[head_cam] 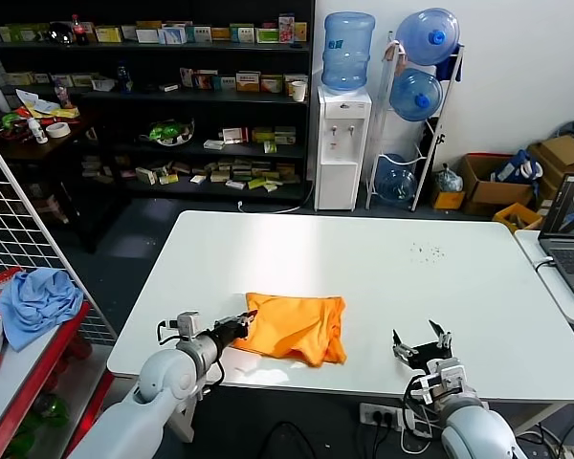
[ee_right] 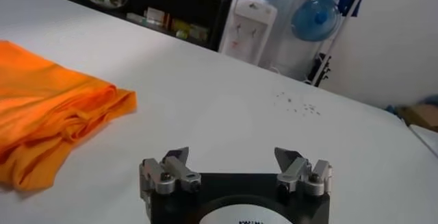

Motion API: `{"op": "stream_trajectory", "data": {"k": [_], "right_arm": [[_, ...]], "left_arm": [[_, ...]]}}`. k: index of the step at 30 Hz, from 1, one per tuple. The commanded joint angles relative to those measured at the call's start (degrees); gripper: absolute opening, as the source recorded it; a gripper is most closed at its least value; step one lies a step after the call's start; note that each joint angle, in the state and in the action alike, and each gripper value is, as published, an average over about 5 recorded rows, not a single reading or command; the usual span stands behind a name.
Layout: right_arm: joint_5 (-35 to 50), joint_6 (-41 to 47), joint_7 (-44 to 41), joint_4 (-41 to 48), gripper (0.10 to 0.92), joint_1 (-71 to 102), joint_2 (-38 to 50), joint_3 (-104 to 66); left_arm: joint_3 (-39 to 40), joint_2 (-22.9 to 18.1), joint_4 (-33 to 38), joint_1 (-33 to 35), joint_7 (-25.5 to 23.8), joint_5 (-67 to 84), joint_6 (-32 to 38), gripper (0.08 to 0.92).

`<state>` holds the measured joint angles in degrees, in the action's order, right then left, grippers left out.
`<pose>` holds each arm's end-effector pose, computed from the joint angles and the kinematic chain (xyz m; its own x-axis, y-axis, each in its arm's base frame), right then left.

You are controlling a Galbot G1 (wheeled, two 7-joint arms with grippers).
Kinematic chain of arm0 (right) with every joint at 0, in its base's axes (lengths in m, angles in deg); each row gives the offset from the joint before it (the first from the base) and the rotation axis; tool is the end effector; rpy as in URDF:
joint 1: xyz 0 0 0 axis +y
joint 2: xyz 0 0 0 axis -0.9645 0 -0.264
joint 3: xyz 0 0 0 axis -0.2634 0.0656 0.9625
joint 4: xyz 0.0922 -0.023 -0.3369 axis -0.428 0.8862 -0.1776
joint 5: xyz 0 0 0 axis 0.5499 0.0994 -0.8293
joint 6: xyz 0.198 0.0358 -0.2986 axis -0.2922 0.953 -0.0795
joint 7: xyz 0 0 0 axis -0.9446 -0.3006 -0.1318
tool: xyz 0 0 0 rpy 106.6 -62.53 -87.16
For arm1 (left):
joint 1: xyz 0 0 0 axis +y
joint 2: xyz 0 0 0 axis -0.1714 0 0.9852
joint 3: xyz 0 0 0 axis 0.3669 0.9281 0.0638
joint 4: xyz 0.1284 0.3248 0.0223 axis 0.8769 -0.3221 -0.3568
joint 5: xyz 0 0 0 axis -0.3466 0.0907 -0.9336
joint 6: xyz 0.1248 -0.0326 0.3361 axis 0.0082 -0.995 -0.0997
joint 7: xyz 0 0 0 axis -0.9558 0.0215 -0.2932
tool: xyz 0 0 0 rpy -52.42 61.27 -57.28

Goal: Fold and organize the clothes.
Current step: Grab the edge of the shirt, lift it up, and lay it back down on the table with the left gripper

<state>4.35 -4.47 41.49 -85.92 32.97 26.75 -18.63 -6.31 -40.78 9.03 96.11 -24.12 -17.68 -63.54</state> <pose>0.2523 -0.0808 -0.3326 -0.9012 0.0026 0.4333 -0.1291 0.9530 -0.2742 0.3517 0.0229 -0.3377 -0.7543 0.4191 0.5053 0.2515 0.8955 -0.3672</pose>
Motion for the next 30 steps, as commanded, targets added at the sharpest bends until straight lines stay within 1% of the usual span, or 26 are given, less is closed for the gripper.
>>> {"op": "stream_trajectory", "data": {"k": [1,6,10,17,22,26,30], "right_arm": [[0.18,0.07,0.12,0.50,0.823,-2.37,-0.18,1.22],[0.23,0.14,0.10,0.79,0.823,-3.35,-0.31,2.16],[0.40,0.18,0.10,0.76,0.823,-4.00,-0.29,2.61],[0.72,-0.01,0.05,0.84,0.823,-4.71,0.01,3.24],[0.67,-0.32,0.04,1.04,0.823,-4.99,-0.25,3.70],[0.57,-0.60,0.03,1.09,0.823,-4.78,-0.44,3.80],[0.53,-0.82,0.02,1.04,0.823,-4.47,-0.45,3.69]], "left_arm": [[-7.64,9.54,0.19,1.17,2.31,1.01,-1.49,0.123],[-11.39,17.85,-2.56,0.34,2.51,-1.30,-2.62,0.123],[-12.70,22.26,-4.84,-0.25,1.90,-7.29,-2.26,0.123],[-13.86,26.78,-9.26,-1.96,0.44,-22.48,1.13,0.123],[-13.80,28.85,-11.60,-3.45,0.27,-30.28,3.92,0.123],[-12.89,30.72,-13.58,-5.18,0.19,-34.67,6.32,0.123],[-11.32,32.62,-14.49,-6.99,0.17,-35.83,7.46,0.123]]}}
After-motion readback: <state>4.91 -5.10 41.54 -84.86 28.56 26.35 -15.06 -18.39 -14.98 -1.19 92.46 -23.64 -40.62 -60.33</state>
